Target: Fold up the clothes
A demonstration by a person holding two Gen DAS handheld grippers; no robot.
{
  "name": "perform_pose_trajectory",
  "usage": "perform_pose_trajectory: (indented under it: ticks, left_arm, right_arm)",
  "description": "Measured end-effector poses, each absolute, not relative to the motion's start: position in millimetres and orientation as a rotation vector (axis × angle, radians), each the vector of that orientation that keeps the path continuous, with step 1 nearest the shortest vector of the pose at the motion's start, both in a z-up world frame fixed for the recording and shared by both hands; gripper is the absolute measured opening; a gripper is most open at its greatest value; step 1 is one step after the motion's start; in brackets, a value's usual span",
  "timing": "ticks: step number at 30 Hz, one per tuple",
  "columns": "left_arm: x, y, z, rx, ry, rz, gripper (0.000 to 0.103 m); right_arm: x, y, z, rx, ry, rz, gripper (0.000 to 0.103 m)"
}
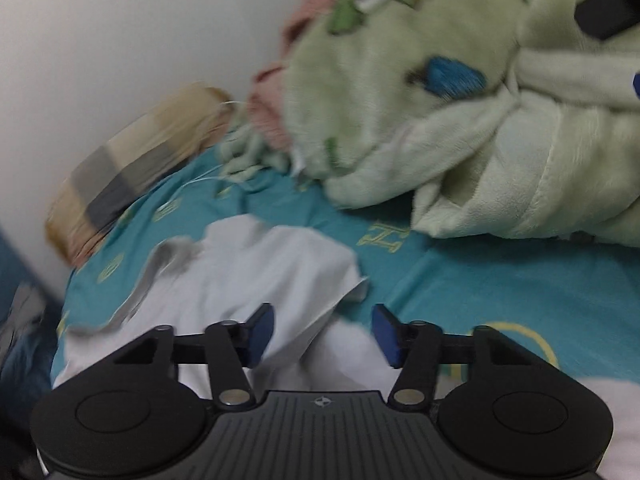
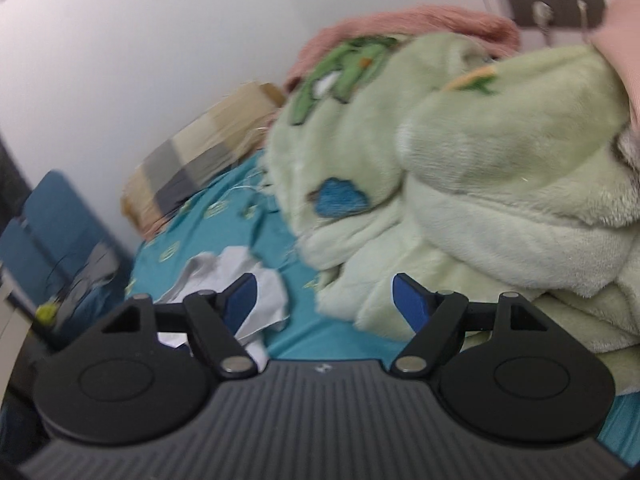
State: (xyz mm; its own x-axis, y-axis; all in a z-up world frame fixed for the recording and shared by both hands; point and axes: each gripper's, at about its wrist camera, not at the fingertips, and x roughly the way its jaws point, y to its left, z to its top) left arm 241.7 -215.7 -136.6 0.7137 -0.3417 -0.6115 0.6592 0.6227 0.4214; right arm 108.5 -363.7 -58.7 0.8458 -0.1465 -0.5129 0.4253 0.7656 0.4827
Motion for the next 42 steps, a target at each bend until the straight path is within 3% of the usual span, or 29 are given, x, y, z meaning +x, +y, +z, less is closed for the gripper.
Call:
perform_pose_trajectory:
  ticks: [6,7,8,9,10,20,23,27,28,30,32,34,37,42]
  left_arm:
    - [284,-260,-180,0.844,0.506,-0.607,0.045]
    - [290,-262,-183,0.841,0.500,-0.599,0.040]
    - [296,-263,-185,0.838,0.494,-0.591,0.020]
    - [301,-259,-180,0.792,0.503,-0.584,0.006]
    - [306,-254,-175,0.743,0.513,-0.578,0.004]
    - [391,-91,-53,-0.162,0.524,-0.370,0.003]
    - [424,-42,-49,-0.281,0.542,-0.214,0.004]
    - [460,3,-91,-0.348,0.688,-0.034,0.004]
    - [464,14,-103,-0.360,0.728,0.002,0.005]
    - [457,26,-114,-0.405,0.752,0.017,0.018]
    - [448,37,-125,-0.451,0.774,0.029,0.036]
    - [435,45,-129,-0.475,0.789,0.025,0.038]
    - [402,43,-123,-0.491,0.795,-0.017,0.058]
    - [344,13,-118,-0.545,0.832,-0.106,0.069]
  right_arm:
    - [126,-368,-73,0.645,0.505,-0.336,0.077]
    - [129,-367,-75,0.641,0.509,-0.340,0.077]
    - [132,-367,-77,0.638,0.515,-0.345,0.077]
    - [135,-367,-78,0.635,0.521,-0.351,0.077]
    - [136,-366,-80,0.633,0.528,-0.354,0.077]
    - [136,-348,-75,0.585,0.534,-0.329,0.077]
    - [142,-342,-75,0.562,0.543,-0.323,0.077]
    - [149,-333,-75,0.531,0.554,-0.316,0.077]
    - [151,-331,-76,0.527,0.561,-0.313,0.077]
    - [154,-329,-79,0.517,0.575,-0.307,0.077]
    - [157,-327,-80,0.516,0.586,-0.299,0.077]
    - [157,-326,-80,0.523,0.590,-0.289,0.077]
    - [157,-325,-79,0.525,0.589,-0.279,0.077]
    - [153,-327,-77,0.545,0.588,-0.270,0.077]
